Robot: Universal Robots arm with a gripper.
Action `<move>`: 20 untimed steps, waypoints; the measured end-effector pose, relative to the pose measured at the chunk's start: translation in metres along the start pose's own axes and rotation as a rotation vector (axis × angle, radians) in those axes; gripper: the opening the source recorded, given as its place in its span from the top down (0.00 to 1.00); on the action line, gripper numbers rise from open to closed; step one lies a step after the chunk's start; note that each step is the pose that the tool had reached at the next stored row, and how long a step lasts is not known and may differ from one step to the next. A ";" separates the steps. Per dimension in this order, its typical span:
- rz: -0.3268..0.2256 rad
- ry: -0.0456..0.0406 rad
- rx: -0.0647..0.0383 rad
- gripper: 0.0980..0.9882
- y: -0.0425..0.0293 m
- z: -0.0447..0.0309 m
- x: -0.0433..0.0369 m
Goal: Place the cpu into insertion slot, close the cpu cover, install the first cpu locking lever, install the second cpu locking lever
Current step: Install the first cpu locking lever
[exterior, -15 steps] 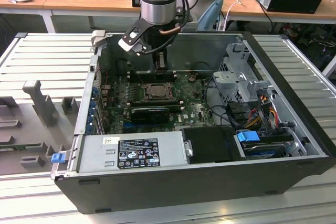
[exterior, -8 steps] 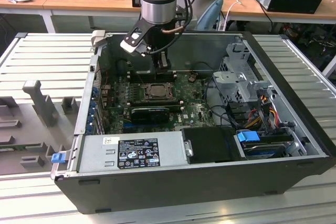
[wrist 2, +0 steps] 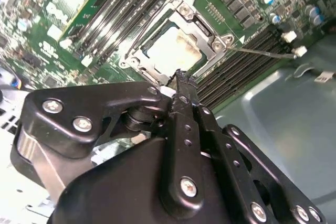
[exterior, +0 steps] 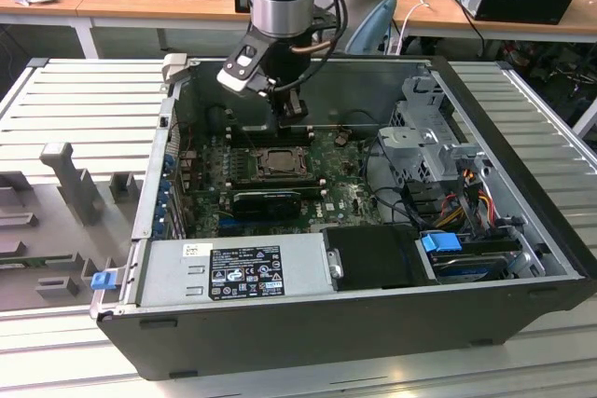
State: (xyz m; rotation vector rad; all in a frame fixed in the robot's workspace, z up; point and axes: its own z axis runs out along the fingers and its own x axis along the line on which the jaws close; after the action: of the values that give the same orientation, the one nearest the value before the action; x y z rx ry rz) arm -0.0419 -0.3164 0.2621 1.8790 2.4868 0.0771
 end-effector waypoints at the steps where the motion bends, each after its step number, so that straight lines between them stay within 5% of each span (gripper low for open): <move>1: -0.032 0.0018 0.001 0.99 0.0001 0.0001 0.0000; 20: -0.303 0.0176 0.010 0.99 0.0005 0.0003 -0.0001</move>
State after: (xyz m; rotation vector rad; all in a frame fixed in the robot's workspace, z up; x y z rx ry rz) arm -0.0414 -0.3164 0.2617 1.4876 2.7538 0.0744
